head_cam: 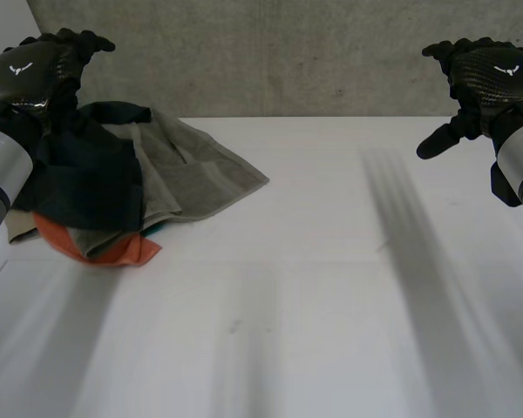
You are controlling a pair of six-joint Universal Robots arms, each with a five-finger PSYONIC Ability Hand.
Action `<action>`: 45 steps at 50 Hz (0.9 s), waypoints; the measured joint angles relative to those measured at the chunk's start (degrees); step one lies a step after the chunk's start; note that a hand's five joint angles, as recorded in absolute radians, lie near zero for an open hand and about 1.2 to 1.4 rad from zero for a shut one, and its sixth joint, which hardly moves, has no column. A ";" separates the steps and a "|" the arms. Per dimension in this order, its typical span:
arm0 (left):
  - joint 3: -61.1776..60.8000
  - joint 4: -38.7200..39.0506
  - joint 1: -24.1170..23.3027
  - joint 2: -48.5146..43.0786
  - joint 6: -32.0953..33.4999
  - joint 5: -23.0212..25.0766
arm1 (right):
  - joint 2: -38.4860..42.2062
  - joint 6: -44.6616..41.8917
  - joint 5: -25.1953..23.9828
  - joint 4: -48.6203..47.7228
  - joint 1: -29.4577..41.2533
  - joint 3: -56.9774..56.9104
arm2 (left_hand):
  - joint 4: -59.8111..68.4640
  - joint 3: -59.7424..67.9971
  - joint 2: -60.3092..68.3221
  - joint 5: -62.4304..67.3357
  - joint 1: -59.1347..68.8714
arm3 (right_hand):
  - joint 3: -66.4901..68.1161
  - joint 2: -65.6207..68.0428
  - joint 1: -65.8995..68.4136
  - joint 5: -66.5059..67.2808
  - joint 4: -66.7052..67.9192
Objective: Fold the laundry.
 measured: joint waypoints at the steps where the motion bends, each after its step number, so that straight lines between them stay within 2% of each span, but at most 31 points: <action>1: 0.07 0.11 0.01 -0.12 0.32 0.02 | -0.01 -0.01 0.00 0.00 -0.02 0.00 | -1.37 -1.36 -1.56 -1.13 -1.36 | -0.99 -0.90 -0.44 -0.74 -0.98; 10: 1.39 4.26 1.20 -3.95 8.09 0.02 | -0.08 -0.07 -0.06 0.00 -0.18 -0.01 | -4.34 -3.85 -4.24 -2.92 -4.02 | -4.17 -3.78 -0.56 -3.26 -4.08; 20: 6.65 9.70 8.34 -17.12 20.18 -0.01 | -0.06 -0.12 -0.16 0.00 -0.15 -0.02 | -4.34 -3.85 -4.24 -2.92 -4.02 | -4.17 -3.78 -0.56 -3.26 -4.08; 25: 12.85 10.57 13.77 -28.55 29.38 -0.05 | 0.08 -0.16 -0.17 0.02 0.00 -0.02 | -4.54 -4.19 -4.48 -2.92 -4.21 | -4.17 -3.78 -0.56 -3.26 -4.08; 28: 15.63 10.63 15.97 -33.48 33.79 -0.01 | 0.24 -0.19 -0.18 0.05 0.05 0.02 | -0.22 -0.25 -0.47 0.41 0.60 | -4.17 -3.78 -0.56 -3.26 -4.08; 29: 17.14 10.69 16.86 -35.96 35.91 0.00 | 0.31 -0.20 -0.18 0.07 0.07 0.03 | 10.76 10.58 10.47 10.89 13.14 | -4.17 -3.78 -0.56 -3.26 -4.08; 32: 19.78 10.78 17.75 -39.59 38.57 -0.06 | 0.41 -0.25 -0.17 0.12 0.07 0.06 | 32.84 32.61 33.46 32.07 35.37 | -4.17 -3.78 -0.56 -3.26 -4.08; 33: 20.80 10.82 17.86 -40.68 39.21 -0.16 | 0.44 -0.27 -0.17 0.13 0.05 0.06 | 42.18 41.86 41.99 41.19 42.02 | -4.17 -3.78 -0.56 -3.26 -4.08; 35: 21.85 10.92 17.70 -41.43 39.50 -0.46 | 0.46 -0.29 -0.17 0.12 -0.03 0.06 | 50.62 50.08 50.30 49.61 46.82 | -4.17 -3.78 -0.56 -3.26 -4.08; 41: 23.04 11.68 14.55 -38.07 36.18 -2.34 | 0.40 -0.40 -0.17 0.02 -0.48 -0.16 | 52.69 52.22 52.38 51.57 48.98 | -4.17 -3.78 -0.56 -3.26 -4.08; 45: 22.77 12.22 9.65 -31.20 28.65 -3.16 | 0.01 -0.93 -0.18 -0.06 -0.67 -0.51 | 52.69 52.22 52.39 51.61 49.41 | -4.17 -3.78 -0.56 -3.26 -4.08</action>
